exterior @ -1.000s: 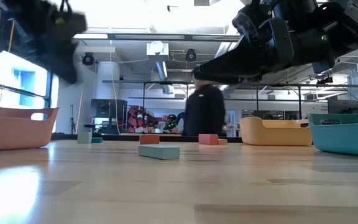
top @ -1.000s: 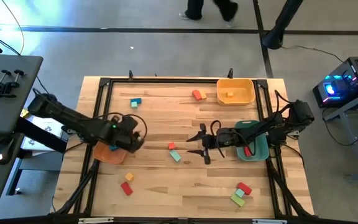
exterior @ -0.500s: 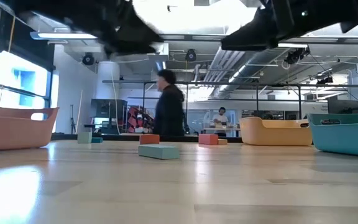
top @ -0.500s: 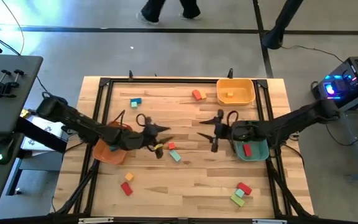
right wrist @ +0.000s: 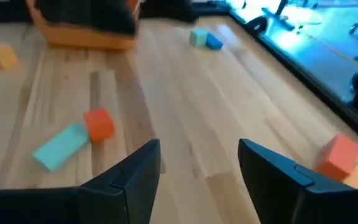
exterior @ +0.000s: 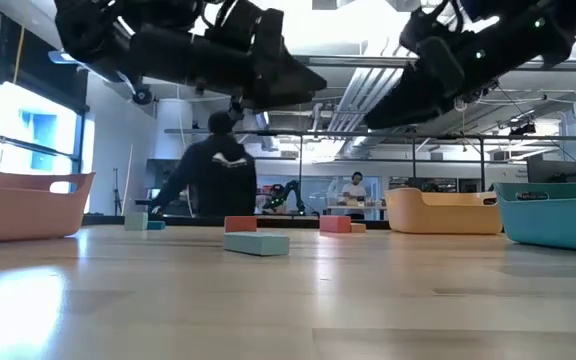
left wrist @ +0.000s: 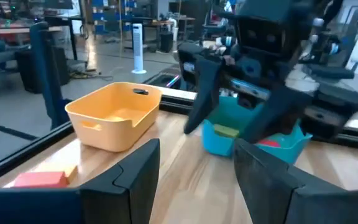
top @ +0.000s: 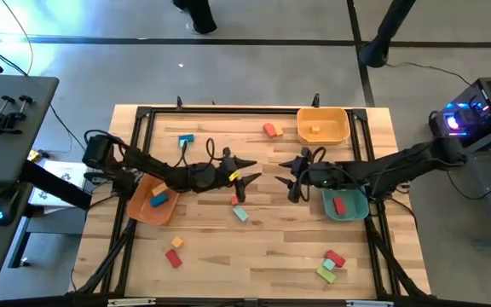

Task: Sort blocks by size
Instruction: Put the orange cube block into the yellow bin

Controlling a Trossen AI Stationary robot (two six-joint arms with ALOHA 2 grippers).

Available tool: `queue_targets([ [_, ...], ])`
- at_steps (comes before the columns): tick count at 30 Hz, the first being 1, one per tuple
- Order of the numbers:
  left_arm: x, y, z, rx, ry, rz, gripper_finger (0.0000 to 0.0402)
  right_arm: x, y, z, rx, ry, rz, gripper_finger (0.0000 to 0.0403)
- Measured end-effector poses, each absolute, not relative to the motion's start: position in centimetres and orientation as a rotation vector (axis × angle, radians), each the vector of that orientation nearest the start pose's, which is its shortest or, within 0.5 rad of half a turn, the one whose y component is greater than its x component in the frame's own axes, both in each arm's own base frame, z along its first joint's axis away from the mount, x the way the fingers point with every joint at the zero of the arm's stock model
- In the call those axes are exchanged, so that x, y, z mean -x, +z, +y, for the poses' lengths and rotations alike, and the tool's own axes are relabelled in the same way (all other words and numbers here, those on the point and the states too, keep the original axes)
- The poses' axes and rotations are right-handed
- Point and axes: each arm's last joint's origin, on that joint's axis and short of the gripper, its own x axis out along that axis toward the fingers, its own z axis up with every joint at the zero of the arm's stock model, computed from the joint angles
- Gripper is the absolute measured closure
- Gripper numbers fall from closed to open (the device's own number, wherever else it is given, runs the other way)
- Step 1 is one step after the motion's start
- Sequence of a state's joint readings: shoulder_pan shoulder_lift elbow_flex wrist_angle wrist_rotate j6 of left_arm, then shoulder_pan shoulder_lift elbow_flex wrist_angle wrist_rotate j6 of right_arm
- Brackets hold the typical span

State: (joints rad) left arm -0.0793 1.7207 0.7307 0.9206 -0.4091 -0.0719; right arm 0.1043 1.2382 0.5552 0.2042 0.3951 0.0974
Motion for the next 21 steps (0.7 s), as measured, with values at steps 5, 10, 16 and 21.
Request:
queue_targets([
  [5,-33.8,19.2,-2.1,-0.003,0.304,0.055,0.0214,-25.7,18.9,1.7,0.020,-0.261,0.453,0.0190],
  [10,-32.9,20.8,-3.4,-0.086,0.265,0.050,0.0214,-27.0,17.8,2.0,-0.022,-0.204,0.411,0.0190],
  [16,-31.7,22.1,-4.9,-0.154,0.280,0.090,0.0214,-27.9,16.4,2.6,-0.069,-0.130,0.409,0.0190],
  [21,-31.1,22.4,-5.3,-0.181,0.337,0.120,0.0214,-28.3,15.9,3.1,-0.065,-0.111,0.395,0.0190],
])
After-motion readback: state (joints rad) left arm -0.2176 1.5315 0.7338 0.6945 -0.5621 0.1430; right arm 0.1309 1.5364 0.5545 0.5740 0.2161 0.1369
